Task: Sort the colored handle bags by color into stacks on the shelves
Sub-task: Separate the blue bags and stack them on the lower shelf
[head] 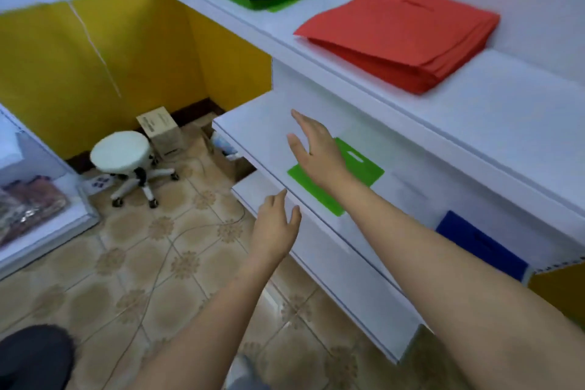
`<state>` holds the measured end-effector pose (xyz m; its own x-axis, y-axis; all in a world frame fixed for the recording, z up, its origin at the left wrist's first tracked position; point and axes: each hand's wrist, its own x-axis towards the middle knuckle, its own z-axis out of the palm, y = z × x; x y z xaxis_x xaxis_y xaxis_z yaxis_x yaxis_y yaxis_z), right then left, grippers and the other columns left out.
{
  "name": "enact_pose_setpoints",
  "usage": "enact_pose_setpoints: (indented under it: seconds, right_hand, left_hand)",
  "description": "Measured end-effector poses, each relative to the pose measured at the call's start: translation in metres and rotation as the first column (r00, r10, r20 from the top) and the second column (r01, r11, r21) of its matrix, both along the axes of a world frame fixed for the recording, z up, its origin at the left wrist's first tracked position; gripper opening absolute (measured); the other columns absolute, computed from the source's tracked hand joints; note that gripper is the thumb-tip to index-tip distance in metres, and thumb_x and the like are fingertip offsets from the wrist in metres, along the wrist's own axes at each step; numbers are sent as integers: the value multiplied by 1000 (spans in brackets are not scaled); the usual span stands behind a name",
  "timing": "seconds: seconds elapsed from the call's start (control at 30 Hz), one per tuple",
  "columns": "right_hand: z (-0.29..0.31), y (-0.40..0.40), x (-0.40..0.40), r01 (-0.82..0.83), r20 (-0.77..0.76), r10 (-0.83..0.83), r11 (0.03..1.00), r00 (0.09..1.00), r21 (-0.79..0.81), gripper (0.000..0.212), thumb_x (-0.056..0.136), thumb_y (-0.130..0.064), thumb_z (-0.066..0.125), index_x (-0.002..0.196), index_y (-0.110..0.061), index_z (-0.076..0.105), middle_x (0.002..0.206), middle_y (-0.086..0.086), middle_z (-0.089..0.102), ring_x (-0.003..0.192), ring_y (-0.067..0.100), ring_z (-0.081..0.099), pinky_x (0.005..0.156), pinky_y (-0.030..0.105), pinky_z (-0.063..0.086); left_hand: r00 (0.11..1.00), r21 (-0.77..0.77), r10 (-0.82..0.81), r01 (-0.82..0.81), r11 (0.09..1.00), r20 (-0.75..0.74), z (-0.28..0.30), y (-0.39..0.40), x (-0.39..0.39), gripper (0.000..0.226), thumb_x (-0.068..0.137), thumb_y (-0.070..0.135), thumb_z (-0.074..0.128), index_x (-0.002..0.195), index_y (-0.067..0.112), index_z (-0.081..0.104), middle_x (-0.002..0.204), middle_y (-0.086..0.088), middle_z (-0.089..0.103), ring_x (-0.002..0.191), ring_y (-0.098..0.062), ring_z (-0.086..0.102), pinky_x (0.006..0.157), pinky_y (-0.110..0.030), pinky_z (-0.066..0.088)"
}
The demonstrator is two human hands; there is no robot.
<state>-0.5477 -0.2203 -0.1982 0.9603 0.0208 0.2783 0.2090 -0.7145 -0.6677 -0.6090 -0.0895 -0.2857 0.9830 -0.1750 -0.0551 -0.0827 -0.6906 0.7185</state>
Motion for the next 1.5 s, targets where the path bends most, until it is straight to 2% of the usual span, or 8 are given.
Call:
enact_pose_setpoints:
  seconds: [0.2,0.43,0.73,0.9,1.07,1.27,1.4,1.5]
  right_hand:
    - [86,64,75,8,189,0,999,982,-41,49,103,-39,38,148,-19,36,150,-2,41,138,10,34,108,18,22]
    - [142,60,153,210,298,-210,977,931,35,48,103,-36,37,147,-16,39,150,1,42,139,15,35,114,31,28]
    - [182,13,310,533,137,-537,843,832,71,52,97,-35,48,137,-2,44,142,17,45,129,35,44,104,41,37]
    - [195,-11,406,595,-70,-605,794,793,-121,60,88,-44,55,130,-2,47,140,20,44,122,39,48,95,44,46]
    - [199,-17,457,615,-114,-696,690,709,-382,78,88,-52,55,149,-13,25,155,14,19,137,40,28,111,49,30]
    - [190,-45,462,576,-128,-771,565,624,-591,102,84,-69,52,155,-16,2,163,5,0,145,37,14,112,52,22]
    - [162,-47,465,457,-229,-743,592,629,-664,87,94,-64,39,155,-14,4,163,0,-1,148,33,8,115,53,20]
    - [153,-39,468,463,-120,-753,514,647,-722,65,101,-51,34,153,-13,21,162,1,14,148,27,11,114,51,20]
  left_hand:
    - [987,-64,31,-21,998,156,57,75,80,51,100,39,45,146,17,40,141,-5,46,130,-21,41,106,-36,39]
    - [956,-127,20,19,992,293,111,108,165,47,101,36,45,144,16,42,142,-4,44,133,-19,39,108,-35,35]
    - [884,-120,15,47,992,467,172,103,328,43,101,36,45,140,21,46,138,0,46,127,-16,41,102,-29,37]
    - [874,-101,20,34,994,485,209,91,424,46,99,41,47,141,22,47,142,0,47,131,-16,41,107,-33,37]
    - [870,-25,11,2,1000,494,223,84,505,54,96,48,49,142,19,45,144,-1,45,134,-19,36,110,-41,35]
    - [914,236,-108,13,972,392,219,80,580,76,92,69,31,153,23,28,161,0,23,150,-25,6,119,-53,4]
    - [914,294,-201,96,951,352,210,83,601,84,89,74,29,154,23,24,163,6,16,151,-21,0,119,-56,2]
    - [892,269,-198,90,959,407,206,82,604,79,89,73,30,151,24,33,160,9,24,151,-19,-1,119,-55,-3]
